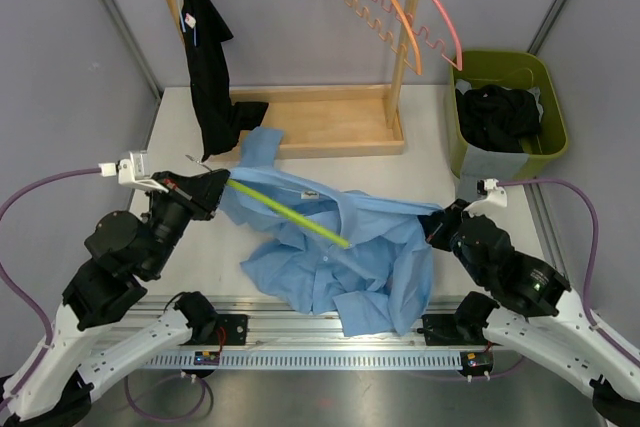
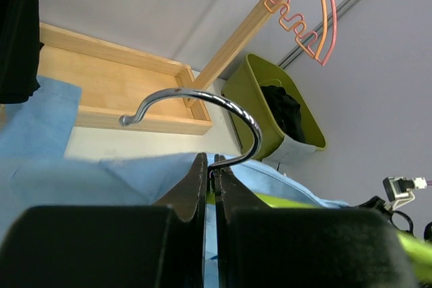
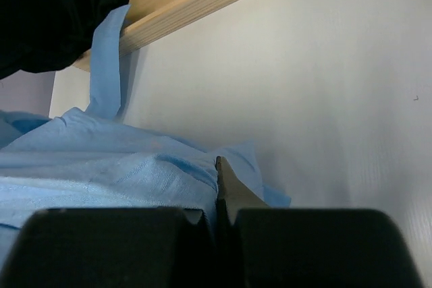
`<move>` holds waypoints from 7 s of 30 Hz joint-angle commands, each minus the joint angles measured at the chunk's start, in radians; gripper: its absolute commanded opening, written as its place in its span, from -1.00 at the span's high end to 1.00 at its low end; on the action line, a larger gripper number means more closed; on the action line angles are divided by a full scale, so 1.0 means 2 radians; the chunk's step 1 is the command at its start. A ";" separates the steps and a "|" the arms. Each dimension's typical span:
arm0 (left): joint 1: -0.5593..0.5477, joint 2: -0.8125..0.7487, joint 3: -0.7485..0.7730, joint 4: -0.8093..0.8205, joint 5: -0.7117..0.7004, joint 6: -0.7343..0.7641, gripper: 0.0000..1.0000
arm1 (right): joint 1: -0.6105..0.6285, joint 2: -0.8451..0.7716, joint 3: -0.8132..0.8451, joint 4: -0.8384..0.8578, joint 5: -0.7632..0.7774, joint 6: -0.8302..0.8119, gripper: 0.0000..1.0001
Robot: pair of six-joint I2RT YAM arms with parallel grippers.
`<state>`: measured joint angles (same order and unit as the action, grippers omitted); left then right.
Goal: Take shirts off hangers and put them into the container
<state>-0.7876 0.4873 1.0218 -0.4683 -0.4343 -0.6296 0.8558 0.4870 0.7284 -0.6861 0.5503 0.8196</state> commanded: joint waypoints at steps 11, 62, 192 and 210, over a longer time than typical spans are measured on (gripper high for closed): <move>0.011 0.042 -0.012 0.117 0.135 -0.121 1.00 | -0.008 0.201 -0.005 0.098 -0.105 -0.078 0.46; 0.010 0.229 0.043 -0.023 0.104 0.047 1.00 | 0.097 0.199 0.196 0.006 -0.282 -0.186 -0.99; 0.010 -0.060 -0.075 -0.154 0.124 -0.035 -0.98 | -0.222 0.653 0.826 -0.007 -0.303 -0.334 1.00; 0.010 -0.077 -0.068 -0.175 0.112 -0.035 -0.98 | -0.166 0.472 0.526 0.078 -0.347 -0.329 -0.99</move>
<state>-0.7658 0.3420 0.8619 -0.8261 -0.1986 -0.6991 0.4473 1.5570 1.8290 -0.5941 -0.1223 0.1757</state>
